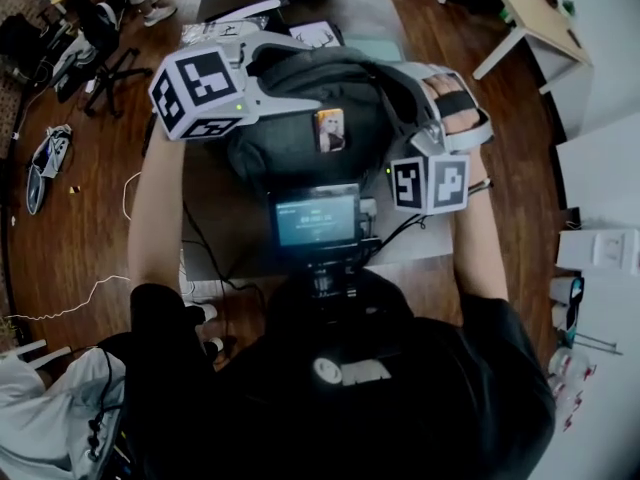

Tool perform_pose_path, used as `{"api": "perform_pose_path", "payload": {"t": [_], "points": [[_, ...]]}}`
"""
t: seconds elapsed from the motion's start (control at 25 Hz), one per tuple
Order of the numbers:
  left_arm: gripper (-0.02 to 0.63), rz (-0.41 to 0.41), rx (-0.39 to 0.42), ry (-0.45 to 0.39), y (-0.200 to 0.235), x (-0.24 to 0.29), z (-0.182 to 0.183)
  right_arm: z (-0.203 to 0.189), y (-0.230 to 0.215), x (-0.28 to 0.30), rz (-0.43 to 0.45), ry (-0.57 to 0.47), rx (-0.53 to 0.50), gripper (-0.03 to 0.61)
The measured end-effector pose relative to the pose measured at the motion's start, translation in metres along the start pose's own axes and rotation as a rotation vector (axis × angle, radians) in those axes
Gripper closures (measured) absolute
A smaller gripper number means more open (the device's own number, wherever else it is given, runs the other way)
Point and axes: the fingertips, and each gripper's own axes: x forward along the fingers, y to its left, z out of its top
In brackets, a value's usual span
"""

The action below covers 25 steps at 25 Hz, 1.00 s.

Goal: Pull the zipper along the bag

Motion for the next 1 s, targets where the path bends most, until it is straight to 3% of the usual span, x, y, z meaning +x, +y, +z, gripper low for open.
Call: {"api": "perform_pose_path", "payload": {"t": [0.12, 0.24, 0.32, 0.44, 0.76, 0.88, 1.0], "points": [[0.330, 0.080, 0.010, -0.068, 0.001, -0.011, 0.001, -0.005, 0.001, -0.002, -0.005, 0.013, 0.081, 0.549], [0.330, 0.151, 0.047, -0.081, 0.000, -0.023, 0.001, -0.006, 0.001, -0.002, -0.003, 0.030, 0.086, 0.549], [0.330, 0.163, 0.019, -0.081, -0.002, -0.030, -0.003, -0.007, 0.002, -0.003, 0.000, 0.040, 0.073, 0.549], [0.330, 0.171, -0.031, -0.102, -0.003, -0.025, -0.009, -0.008, 0.001, -0.003, -0.007, 0.060, 0.020, 0.549], [0.373, 0.162, -0.093, -0.140, -0.001, -0.021, -0.012, 0.009, -0.003, 0.002, 0.017, 0.097, -0.256, 0.549], [0.391, 0.147, -0.131, -0.158, -0.001, -0.019, -0.014, 0.009, 0.009, 0.009, 0.021, 0.100, -0.292, 0.549], [0.391, 0.154, -0.121, -0.164, 0.000, -0.019, -0.012, 0.009, 0.005, 0.008, 0.045, 0.091, -0.250, 0.549]]}}
